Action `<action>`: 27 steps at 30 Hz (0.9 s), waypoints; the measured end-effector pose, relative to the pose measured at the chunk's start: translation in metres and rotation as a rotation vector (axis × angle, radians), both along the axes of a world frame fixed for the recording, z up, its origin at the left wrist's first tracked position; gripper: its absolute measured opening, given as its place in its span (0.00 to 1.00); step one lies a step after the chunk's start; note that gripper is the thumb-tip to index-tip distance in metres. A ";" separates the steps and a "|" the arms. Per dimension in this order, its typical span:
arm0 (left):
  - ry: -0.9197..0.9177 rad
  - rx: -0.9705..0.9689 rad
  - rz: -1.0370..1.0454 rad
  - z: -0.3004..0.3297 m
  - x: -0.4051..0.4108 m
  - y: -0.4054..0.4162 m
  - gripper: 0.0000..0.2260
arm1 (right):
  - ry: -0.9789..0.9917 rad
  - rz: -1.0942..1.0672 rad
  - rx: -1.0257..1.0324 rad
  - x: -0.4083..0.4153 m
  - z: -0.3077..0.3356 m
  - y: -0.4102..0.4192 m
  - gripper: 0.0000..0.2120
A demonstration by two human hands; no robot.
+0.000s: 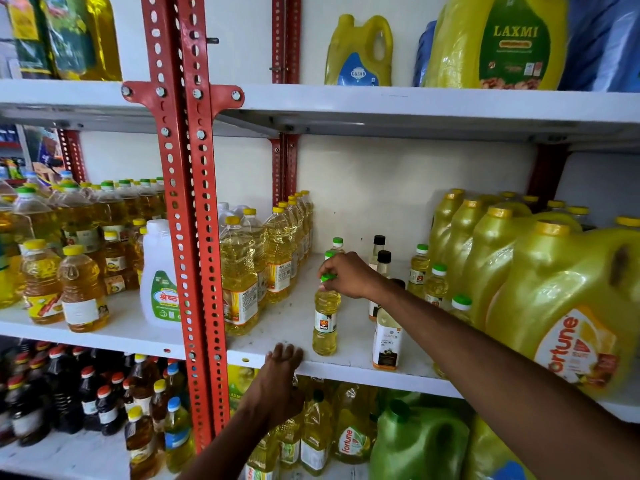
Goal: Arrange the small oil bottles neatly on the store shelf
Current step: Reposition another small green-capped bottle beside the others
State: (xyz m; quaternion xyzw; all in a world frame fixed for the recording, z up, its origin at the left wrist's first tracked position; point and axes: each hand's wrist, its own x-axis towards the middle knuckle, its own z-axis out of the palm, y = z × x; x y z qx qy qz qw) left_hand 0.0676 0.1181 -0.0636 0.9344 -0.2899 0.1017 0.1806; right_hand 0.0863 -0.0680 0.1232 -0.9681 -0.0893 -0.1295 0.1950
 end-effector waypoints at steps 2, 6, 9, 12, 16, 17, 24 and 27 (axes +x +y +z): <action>0.022 0.005 0.009 -0.001 0.001 0.000 0.35 | -0.003 0.012 -0.001 -0.001 0.000 0.003 0.16; 0.021 -0.007 0.015 0.000 0.000 -0.002 0.36 | -0.003 0.024 -0.002 -0.004 0.000 0.006 0.16; 0.025 -0.013 0.015 0.001 0.000 -0.001 0.36 | -0.001 0.028 -0.002 -0.004 0.000 0.008 0.16; 0.012 -0.029 0.008 0.001 -0.001 -0.001 0.35 | 0.004 0.031 -0.006 -0.005 0.000 0.009 0.15; -0.004 -0.040 -0.003 0.001 -0.001 0.000 0.33 | 0.011 0.038 -0.008 -0.007 0.001 0.010 0.14; -0.003 -0.040 -0.001 0.001 -0.001 0.000 0.33 | 0.011 0.038 -0.009 -0.007 0.001 0.011 0.14; 0.012 -0.028 0.010 0.002 -0.002 -0.001 0.33 | -0.002 0.044 -0.017 -0.012 0.001 0.010 0.13; 0.018 -0.030 0.015 0.004 -0.003 -0.001 0.34 | 0.001 0.037 -0.009 -0.014 0.001 0.010 0.13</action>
